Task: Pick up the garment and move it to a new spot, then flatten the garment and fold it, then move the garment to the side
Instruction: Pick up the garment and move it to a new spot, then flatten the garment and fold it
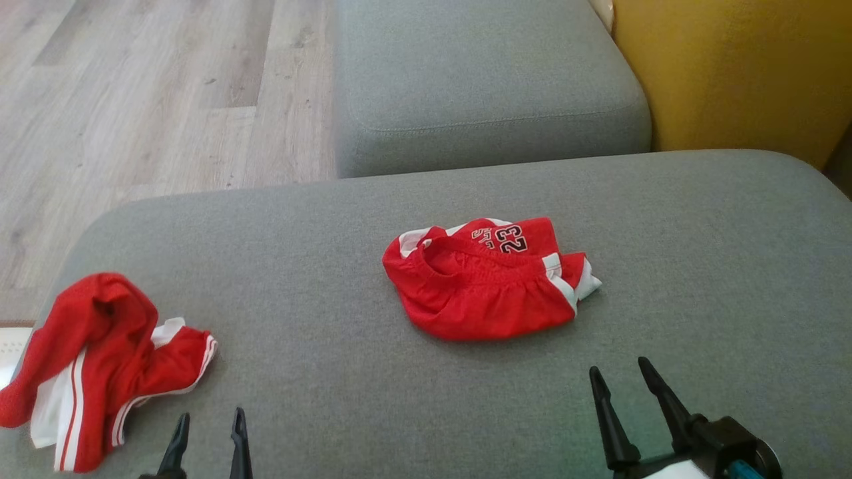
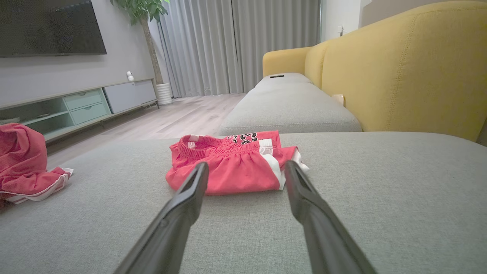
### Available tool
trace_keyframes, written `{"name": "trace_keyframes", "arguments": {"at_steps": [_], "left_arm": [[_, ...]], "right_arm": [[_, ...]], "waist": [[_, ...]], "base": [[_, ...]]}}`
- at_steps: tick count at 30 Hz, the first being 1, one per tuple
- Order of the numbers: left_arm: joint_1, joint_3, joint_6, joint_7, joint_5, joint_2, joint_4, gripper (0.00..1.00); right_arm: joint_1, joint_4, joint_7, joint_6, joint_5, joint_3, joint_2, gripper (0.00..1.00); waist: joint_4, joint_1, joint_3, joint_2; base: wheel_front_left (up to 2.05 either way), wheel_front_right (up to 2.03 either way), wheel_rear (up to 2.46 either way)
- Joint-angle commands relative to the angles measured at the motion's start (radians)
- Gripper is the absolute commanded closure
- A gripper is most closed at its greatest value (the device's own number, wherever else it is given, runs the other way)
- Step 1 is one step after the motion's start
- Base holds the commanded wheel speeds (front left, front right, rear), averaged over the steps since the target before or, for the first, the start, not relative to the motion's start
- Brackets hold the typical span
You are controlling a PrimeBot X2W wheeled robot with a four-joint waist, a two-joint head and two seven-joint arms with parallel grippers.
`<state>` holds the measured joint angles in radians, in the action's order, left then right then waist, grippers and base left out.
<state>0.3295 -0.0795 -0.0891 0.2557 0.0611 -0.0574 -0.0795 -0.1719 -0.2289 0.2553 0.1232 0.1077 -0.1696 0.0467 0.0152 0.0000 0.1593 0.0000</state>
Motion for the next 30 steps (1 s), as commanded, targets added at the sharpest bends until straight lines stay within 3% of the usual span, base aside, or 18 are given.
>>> {"name": "trace_keyframes", "arguments": {"at_steps": [1,30], "left_arm": [[-0.037,0.037,-0.005,0.006,-0.007,0.007,0.027,0.00],[-0.061,-0.009,0.010,0.006,-0.032,0.007,0.050,0.00]], "right_arm": [[0.037,0.028,0.006,0.008,0.010,-0.028,0.004,0.00],[0.045,0.041,0.006,0.008,0.009,-0.028,0.004,0.00]], "waist": [[0.000,0.0000,0.000,0.0000],[0.010,0.0000,-0.042,0.0000]], "base": [[0.00,0.00,0.00],[0.00,0.00,0.00]]}}
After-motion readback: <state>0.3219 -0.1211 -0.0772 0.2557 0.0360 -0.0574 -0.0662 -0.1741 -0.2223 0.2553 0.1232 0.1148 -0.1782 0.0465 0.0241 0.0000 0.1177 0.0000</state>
